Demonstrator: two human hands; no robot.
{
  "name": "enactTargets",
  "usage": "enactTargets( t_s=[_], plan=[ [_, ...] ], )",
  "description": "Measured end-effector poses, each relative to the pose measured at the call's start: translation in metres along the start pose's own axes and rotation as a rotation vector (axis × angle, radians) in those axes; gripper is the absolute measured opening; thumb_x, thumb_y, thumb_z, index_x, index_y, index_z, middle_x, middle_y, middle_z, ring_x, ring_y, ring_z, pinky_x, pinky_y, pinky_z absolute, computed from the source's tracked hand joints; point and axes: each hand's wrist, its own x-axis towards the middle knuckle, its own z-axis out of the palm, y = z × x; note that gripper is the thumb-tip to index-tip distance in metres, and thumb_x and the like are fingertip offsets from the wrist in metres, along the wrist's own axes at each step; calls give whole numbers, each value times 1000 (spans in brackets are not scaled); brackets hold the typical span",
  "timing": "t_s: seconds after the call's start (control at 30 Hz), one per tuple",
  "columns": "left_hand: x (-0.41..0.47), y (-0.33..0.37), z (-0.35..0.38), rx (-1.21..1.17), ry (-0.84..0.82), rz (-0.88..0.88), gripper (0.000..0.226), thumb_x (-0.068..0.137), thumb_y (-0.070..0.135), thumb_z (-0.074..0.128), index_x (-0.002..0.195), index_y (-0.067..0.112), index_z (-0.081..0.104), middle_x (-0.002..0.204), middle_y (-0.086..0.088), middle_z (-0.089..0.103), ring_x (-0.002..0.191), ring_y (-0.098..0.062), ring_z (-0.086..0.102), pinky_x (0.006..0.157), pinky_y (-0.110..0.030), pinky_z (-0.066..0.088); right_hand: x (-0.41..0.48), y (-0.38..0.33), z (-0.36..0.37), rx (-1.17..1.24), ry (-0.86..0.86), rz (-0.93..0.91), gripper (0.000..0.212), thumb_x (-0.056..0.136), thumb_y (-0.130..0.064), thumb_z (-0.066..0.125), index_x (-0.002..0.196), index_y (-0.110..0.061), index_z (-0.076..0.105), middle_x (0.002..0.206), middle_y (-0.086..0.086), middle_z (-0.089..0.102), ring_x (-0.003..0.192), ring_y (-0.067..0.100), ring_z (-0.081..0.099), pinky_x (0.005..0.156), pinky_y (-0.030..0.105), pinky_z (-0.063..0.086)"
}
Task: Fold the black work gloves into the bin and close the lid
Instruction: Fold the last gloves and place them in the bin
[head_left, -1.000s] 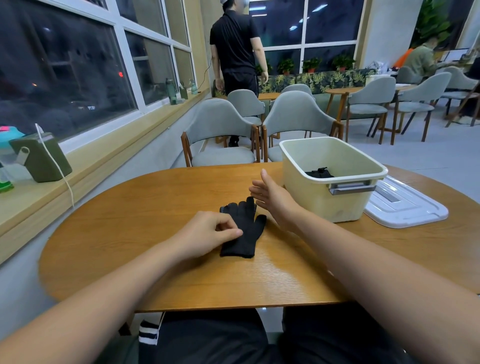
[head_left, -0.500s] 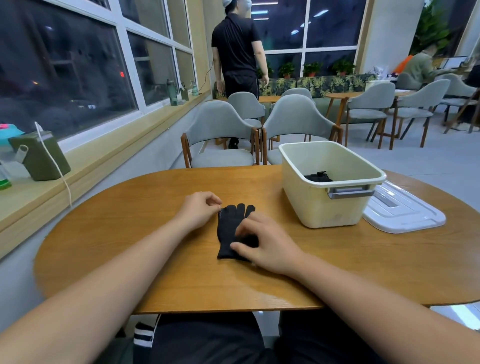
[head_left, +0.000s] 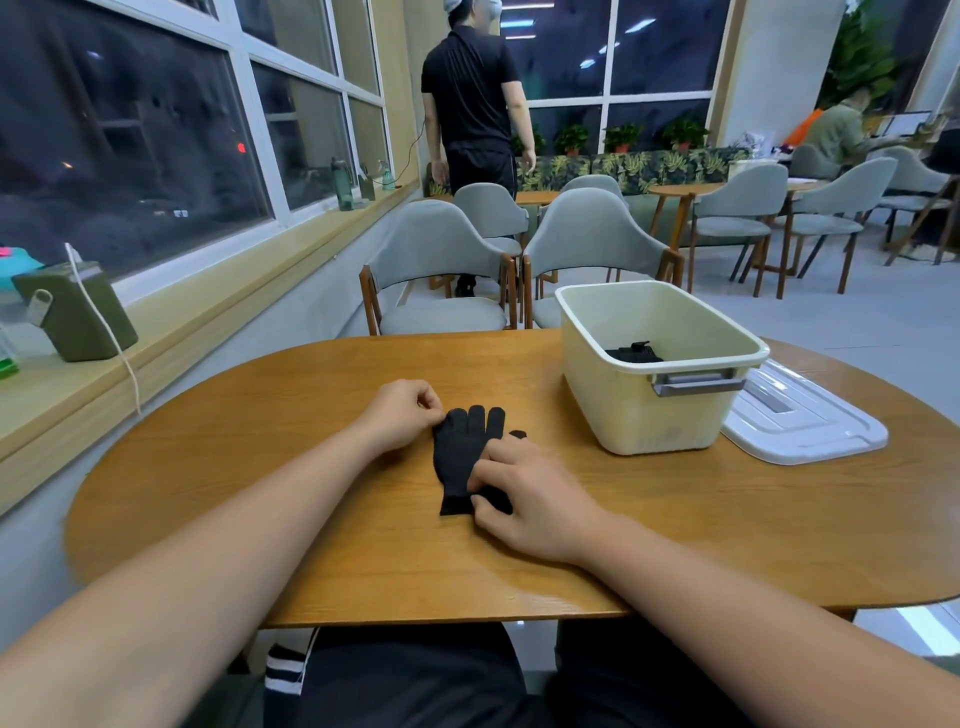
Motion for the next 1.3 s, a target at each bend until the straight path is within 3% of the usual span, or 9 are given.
enactTargets(
  t_s=[0.2, 0.37, 0.7, 0.87, 1.07, 1.3],
  plan=[
    [1, 4, -3, -40, 83, -28, 5, 96, 17, 75, 91, 20, 74, 91, 5, 74, 83, -9, 65, 66, -22, 45, 4, 1, 2, -67, 135, 4, 13, 104, -31, 58, 104, -20, 64, 98, -6, 56, 91, 16, 49, 82, 37, 44],
    [5, -5, 0, 18, 63, -18, 8, 97, 20, 75, 93, 26, 74, 93, 6, 73, 89, -12, 66, 73, -26, 49, 3, 2, 7, -72, 19, -37, 9, 98, -29, 61, 104, -23, 64, 98, -6, 55, 90, 16, 47, 81, 40, 46],
    [6, -9, 4, 74, 74, 23, 7, 97, 23, 78, 94, 29, 76, 94, 9, 72, 92, -9, 66, 73, -25, 48, 1, 0, 5, -17, -34, -27, 21, 103, -43, 61, 105, -23, 67, 99, -7, 51, 90, 11, 47, 77, 29, 40],
    [5, -5, 6, -19, 128, 74, 11, 98, 21, 77, 97, 31, 73, 96, 9, 72, 92, -6, 66, 83, -29, 55, 1, 1, 8, -41, 3, -31, 20, 108, -36, 57, 102, -20, 66, 98, -5, 53, 89, 15, 48, 78, 36, 46],
    [6, -6, 9, -16, 112, 54, 10, 96, 23, 80, 97, 31, 73, 96, 7, 72, 94, -10, 67, 88, -35, 57, 1, 0, 7, -49, 15, -42, 18, 107, -36, 58, 98, -21, 64, 95, -5, 50, 86, 14, 45, 76, 35, 44],
    [11, -5, 10, 34, 127, 22, 1, 100, 30, 75, 99, 30, 76, 99, 9, 71, 98, -13, 65, 81, -31, 50, 1, 1, 7, -25, -21, -30, 14, 103, -36, 61, 100, -23, 64, 95, -7, 48, 87, 12, 46, 74, 31, 41]
  ],
)
